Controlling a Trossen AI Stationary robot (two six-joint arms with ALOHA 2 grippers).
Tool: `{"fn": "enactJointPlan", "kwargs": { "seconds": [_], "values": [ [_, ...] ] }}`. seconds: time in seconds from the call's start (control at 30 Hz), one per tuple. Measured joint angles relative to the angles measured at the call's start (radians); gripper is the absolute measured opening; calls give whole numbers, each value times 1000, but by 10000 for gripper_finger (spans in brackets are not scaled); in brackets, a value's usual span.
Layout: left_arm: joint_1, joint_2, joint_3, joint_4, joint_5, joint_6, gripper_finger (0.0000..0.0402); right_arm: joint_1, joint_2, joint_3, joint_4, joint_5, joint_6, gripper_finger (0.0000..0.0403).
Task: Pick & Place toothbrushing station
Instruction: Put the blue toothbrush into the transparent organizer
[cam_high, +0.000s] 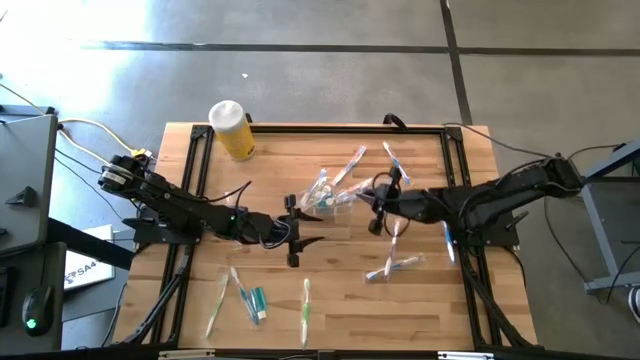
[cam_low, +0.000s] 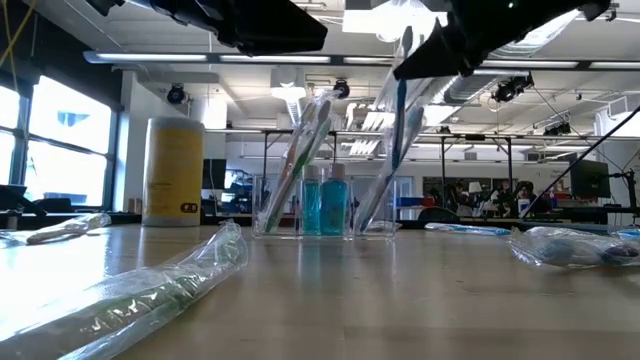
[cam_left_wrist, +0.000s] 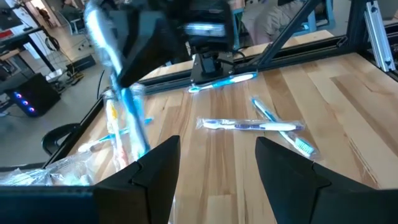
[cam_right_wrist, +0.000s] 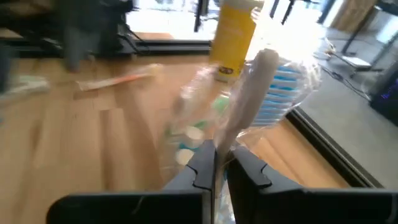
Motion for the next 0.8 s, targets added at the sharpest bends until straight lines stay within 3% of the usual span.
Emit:
{"fn": "enactJointPlan", "kwargs": {
  "seconds": [0.13, 0.47, 0.8],
  "values": [
    [0, 0, 0, -12, 0, -1, 205, -81, 11, 0, 3, -101, -1, 12],
    [0, 0, 0, -16, -7, -1, 205, -174, 77, 0, 31, -216, 7, 12],
    [0, -1, 0, -53, -61, -1, 205, -191, 174, 0, 39, -217, 161, 13]
  ]
}}
